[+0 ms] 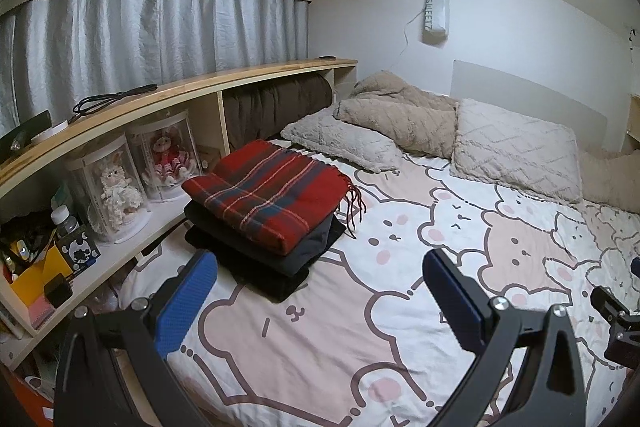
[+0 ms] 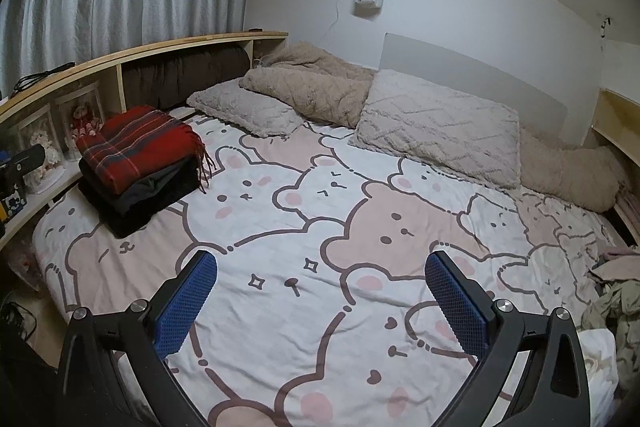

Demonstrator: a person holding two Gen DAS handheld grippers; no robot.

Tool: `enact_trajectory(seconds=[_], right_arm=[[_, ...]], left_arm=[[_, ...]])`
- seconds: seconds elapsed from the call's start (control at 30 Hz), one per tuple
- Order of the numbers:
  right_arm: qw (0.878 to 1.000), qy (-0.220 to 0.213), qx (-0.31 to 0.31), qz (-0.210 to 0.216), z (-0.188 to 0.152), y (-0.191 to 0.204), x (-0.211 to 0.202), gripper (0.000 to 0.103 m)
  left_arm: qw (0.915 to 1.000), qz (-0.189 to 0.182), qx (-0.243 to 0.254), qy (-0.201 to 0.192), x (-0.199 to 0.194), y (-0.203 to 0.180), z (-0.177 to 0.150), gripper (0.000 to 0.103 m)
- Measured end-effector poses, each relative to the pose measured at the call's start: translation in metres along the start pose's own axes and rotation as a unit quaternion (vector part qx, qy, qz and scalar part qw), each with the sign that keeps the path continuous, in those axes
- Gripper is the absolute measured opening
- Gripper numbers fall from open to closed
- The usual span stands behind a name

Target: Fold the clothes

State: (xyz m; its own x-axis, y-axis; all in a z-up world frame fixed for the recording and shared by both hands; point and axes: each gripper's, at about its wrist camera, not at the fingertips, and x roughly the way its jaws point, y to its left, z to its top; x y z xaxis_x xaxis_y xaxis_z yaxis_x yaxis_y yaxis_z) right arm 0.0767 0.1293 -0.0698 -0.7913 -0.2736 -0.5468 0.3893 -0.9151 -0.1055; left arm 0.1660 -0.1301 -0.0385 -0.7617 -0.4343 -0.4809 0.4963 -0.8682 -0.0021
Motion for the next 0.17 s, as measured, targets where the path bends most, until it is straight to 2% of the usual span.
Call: enact_trajectory(seconds=[0.17], right_arm=[[1.0,0.003,-0.004,0.0,-0.002,0.0004,0.0024,0.103]], left_arm=[[1.0,-0.004,-0.001,0.006,0.0019,0.0005,-0.0001,0.103]])
